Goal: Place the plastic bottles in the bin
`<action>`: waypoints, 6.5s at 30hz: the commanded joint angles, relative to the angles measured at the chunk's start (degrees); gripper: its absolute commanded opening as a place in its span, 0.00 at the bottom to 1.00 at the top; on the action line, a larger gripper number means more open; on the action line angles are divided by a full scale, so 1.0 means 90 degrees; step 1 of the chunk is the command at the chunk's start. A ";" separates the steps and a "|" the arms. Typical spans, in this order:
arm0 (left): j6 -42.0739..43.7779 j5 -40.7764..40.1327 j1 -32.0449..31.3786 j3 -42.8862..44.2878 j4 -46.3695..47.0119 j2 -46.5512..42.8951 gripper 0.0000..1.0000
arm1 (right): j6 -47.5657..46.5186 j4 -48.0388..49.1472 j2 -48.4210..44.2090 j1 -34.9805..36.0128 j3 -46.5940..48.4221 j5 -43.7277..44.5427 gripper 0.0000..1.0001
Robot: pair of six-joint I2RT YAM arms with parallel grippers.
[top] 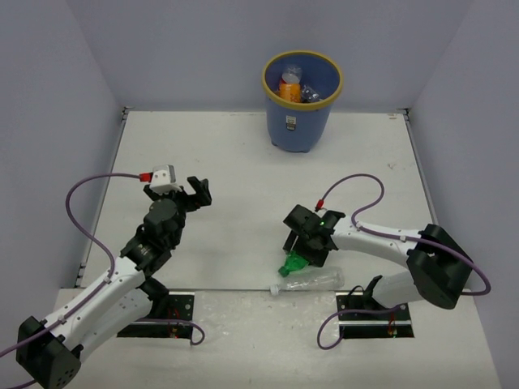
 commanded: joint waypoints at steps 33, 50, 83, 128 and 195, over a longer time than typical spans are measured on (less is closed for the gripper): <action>-0.0109 -0.0028 0.0006 -0.0042 0.0166 -0.0082 1.00 | -0.5442 0.1745 0.1569 -0.2630 0.7403 0.2041 0.37; 0.0099 0.1429 0.0013 0.0095 0.0823 0.0881 1.00 | -0.7051 0.3591 0.4614 -0.3132 1.0478 0.2437 0.99; -0.0825 0.3816 -0.2718 0.0587 0.0646 0.2813 1.00 | -0.4819 0.1899 -0.4107 -0.3181 0.0624 0.2951 0.99; 0.1221 0.1501 -0.1932 0.4525 0.1737 0.4526 0.43 | -0.4198 0.2037 -0.4392 -0.3181 -0.0519 0.2544 0.99; 0.1445 0.4605 0.0179 0.9513 0.0919 0.6231 1.00 | -0.4199 0.1925 -0.4241 -0.3195 -0.0507 0.2480 0.99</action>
